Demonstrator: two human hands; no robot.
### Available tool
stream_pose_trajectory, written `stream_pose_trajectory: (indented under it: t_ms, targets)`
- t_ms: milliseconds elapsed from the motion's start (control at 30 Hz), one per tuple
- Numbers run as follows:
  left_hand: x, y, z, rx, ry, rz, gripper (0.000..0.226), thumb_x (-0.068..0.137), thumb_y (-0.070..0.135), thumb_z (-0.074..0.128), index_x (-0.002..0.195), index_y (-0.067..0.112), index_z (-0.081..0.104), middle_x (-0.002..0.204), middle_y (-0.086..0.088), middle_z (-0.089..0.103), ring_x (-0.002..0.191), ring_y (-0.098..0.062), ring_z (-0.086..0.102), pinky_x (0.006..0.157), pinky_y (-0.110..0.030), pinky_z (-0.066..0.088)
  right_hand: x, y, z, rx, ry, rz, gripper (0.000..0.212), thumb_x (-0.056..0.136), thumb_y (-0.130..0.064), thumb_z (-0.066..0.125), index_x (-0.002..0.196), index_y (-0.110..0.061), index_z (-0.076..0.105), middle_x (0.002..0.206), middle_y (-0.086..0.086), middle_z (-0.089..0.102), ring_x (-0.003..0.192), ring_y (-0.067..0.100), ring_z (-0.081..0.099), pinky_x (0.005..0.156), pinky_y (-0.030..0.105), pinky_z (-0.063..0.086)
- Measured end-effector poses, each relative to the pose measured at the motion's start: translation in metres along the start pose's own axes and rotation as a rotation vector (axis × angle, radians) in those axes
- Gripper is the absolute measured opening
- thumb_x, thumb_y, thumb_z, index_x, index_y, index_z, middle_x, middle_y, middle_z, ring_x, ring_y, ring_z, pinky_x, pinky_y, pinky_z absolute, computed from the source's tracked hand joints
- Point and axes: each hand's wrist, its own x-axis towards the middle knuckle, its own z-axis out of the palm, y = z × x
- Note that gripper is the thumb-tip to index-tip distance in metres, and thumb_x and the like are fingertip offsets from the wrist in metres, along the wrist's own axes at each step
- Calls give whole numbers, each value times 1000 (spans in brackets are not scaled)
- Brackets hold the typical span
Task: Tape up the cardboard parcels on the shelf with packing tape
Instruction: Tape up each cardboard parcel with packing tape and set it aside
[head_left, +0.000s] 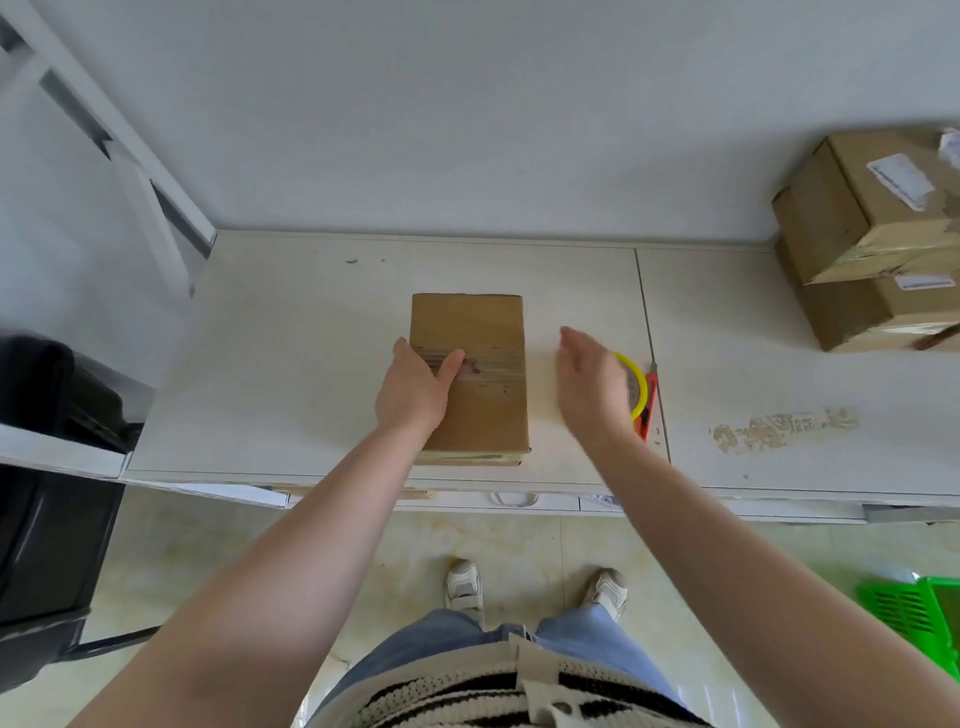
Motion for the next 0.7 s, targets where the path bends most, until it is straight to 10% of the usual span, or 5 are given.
stream_pose_trajectory:
  t_ms: [233, 467, 567, 700]
  targets:
    - [-1, -2, -2, -6, -22, 78, 55, 94, 56, 53, 116, 7, 41, 99, -2, 53, 84, -27, 54, 67, -34, 42, -3, -8, 54, 22, -140, 165, 35, 105, -28, 35, 122, -6, 56, 109, 13, 62, 100, 32, 57, 80, 34, 43]
    - [1, -4, -1, -1, -54, 102, 66, 95, 54, 54, 136, 7, 33, 128, -13, 59, 104, -33, 60, 77, -38, 46, 7, -4, 62, 99, -164, 246, 36, 106, -29, 32, 121, -7, 57, 107, 10, 61, 98, 30, 57, 87, 37, 48]
    - [1, 1, 4, 364, 55, 176, 88, 99, 54, 42, 156, 9, -8, 163, -22, 6, 149, -40, 17, 118, -51, 18, 4, -1, 59, 30, -166, 169, 36, 107, -28, 33, 114, -3, 57, 99, 11, 59, 89, 28, 54, 74, 32, 39]
    - [1, 13, 17, 557, 174, 521, 76, 104, 46, 27, 155, 9, -14, 162, -13, -21, 150, -29, -18, 120, -49, -11, 1, 1, 62, 17, -132, 122, 32, 107, -27, 32, 107, -4, 56, 94, 8, 56, 85, 24, 50, 69, 29, 32]
